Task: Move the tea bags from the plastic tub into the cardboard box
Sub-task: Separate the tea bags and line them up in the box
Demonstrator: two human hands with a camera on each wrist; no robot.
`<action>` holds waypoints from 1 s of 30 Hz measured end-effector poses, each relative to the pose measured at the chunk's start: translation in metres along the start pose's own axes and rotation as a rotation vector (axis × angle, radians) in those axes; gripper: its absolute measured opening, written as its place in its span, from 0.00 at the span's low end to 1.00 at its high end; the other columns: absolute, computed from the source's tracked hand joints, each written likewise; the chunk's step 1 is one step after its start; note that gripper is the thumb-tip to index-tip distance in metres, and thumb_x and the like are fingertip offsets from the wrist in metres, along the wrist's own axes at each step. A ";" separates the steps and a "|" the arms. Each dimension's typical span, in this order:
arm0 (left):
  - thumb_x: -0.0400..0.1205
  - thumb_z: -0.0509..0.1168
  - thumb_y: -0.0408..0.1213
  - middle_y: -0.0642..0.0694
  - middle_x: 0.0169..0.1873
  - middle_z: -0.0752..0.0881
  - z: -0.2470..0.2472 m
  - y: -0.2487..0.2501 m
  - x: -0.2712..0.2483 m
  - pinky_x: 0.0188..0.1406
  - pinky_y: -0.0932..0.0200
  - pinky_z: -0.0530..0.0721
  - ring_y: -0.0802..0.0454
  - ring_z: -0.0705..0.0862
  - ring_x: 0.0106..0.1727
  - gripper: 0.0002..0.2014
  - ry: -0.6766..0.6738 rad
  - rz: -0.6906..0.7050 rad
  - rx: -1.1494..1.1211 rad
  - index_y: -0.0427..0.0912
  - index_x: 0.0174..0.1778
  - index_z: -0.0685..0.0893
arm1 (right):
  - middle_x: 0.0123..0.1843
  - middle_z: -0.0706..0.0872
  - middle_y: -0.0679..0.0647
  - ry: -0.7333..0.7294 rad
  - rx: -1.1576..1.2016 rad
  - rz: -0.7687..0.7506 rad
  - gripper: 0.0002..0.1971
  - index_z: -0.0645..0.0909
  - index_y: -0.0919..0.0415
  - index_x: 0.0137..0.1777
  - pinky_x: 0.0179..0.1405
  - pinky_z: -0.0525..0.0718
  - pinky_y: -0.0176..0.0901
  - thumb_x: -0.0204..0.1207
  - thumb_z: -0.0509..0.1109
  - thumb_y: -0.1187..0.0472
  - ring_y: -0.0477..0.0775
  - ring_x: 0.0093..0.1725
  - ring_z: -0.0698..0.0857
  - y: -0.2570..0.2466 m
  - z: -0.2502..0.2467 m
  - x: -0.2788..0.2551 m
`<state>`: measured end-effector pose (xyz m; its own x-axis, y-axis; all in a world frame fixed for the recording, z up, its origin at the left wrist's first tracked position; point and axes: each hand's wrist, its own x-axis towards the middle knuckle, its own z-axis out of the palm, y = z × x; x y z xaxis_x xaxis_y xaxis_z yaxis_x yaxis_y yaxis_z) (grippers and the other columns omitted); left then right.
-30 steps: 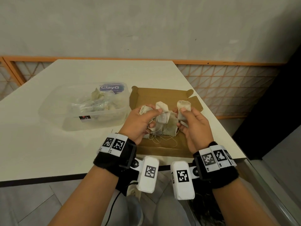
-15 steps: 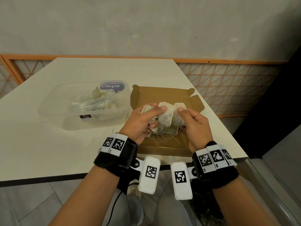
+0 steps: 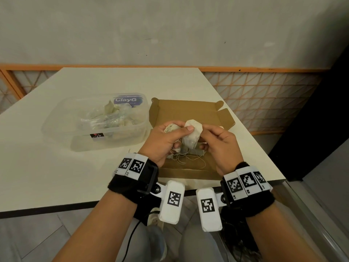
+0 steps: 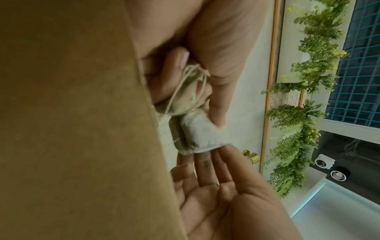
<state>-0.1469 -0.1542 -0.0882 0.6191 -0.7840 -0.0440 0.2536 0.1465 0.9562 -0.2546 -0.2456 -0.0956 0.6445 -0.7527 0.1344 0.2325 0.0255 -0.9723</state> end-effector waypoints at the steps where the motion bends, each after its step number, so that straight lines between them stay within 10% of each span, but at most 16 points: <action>1: 0.74 0.74 0.32 0.45 0.29 0.84 -0.001 0.000 0.000 0.14 0.69 0.69 0.60 0.70 0.16 0.05 0.004 0.009 0.007 0.43 0.39 0.84 | 0.38 0.87 0.58 -0.009 0.010 0.012 0.06 0.86 0.62 0.47 0.28 0.82 0.35 0.77 0.68 0.65 0.55 0.38 0.83 -0.001 0.000 0.000; 5: 0.74 0.73 0.29 0.50 0.24 0.83 -0.002 0.000 0.000 0.15 0.69 0.72 0.60 0.71 0.17 0.06 0.013 0.042 0.022 0.44 0.39 0.85 | 0.38 0.86 0.57 -0.030 -0.007 0.003 0.09 0.88 0.59 0.45 0.28 0.81 0.33 0.70 0.72 0.54 0.51 0.35 0.81 -0.002 0.001 -0.001; 13: 0.73 0.75 0.29 0.48 0.28 0.83 -0.001 -0.002 0.001 0.16 0.69 0.71 0.59 0.72 0.18 0.06 0.032 0.039 0.053 0.45 0.37 0.86 | 0.38 0.87 0.54 0.000 -0.016 -0.049 0.04 0.88 0.55 0.43 0.35 0.82 0.37 0.70 0.74 0.64 0.52 0.38 0.80 0.000 -0.002 0.001; 19: 0.72 0.75 0.29 0.47 0.30 0.85 -0.001 -0.002 0.001 0.16 0.69 0.71 0.55 0.73 0.24 0.07 0.009 0.032 0.053 0.47 0.34 0.87 | 0.35 0.84 0.46 -0.116 -0.544 -0.140 0.05 0.86 0.59 0.48 0.34 0.76 0.21 0.73 0.73 0.62 0.31 0.32 0.80 -0.030 -0.009 0.003; 24: 0.76 0.72 0.30 0.46 0.37 0.84 -0.001 0.004 -0.003 0.12 0.71 0.65 0.61 0.70 0.19 0.05 0.071 0.020 -0.038 0.45 0.41 0.85 | 0.38 0.84 0.50 -0.226 -0.967 -0.049 0.01 0.84 0.54 0.43 0.47 0.80 0.42 0.73 0.73 0.60 0.48 0.41 0.82 -0.060 -0.030 0.019; 30: 0.77 0.70 0.30 0.52 0.30 0.85 -0.003 0.006 -0.002 0.11 0.72 0.62 0.61 0.70 0.18 0.07 0.129 0.015 -0.109 0.47 0.38 0.83 | 0.39 0.82 0.49 -0.329 -1.430 0.055 0.05 0.86 0.54 0.46 0.36 0.72 0.36 0.71 0.75 0.57 0.45 0.37 0.76 -0.082 -0.050 0.023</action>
<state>-0.1445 -0.1503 -0.0834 0.7119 -0.6985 -0.0731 0.3183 0.2281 0.9202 -0.2952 -0.2985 -0.0228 0.8075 -0.5866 -0.0621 -0.5744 -0.7580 -0.3090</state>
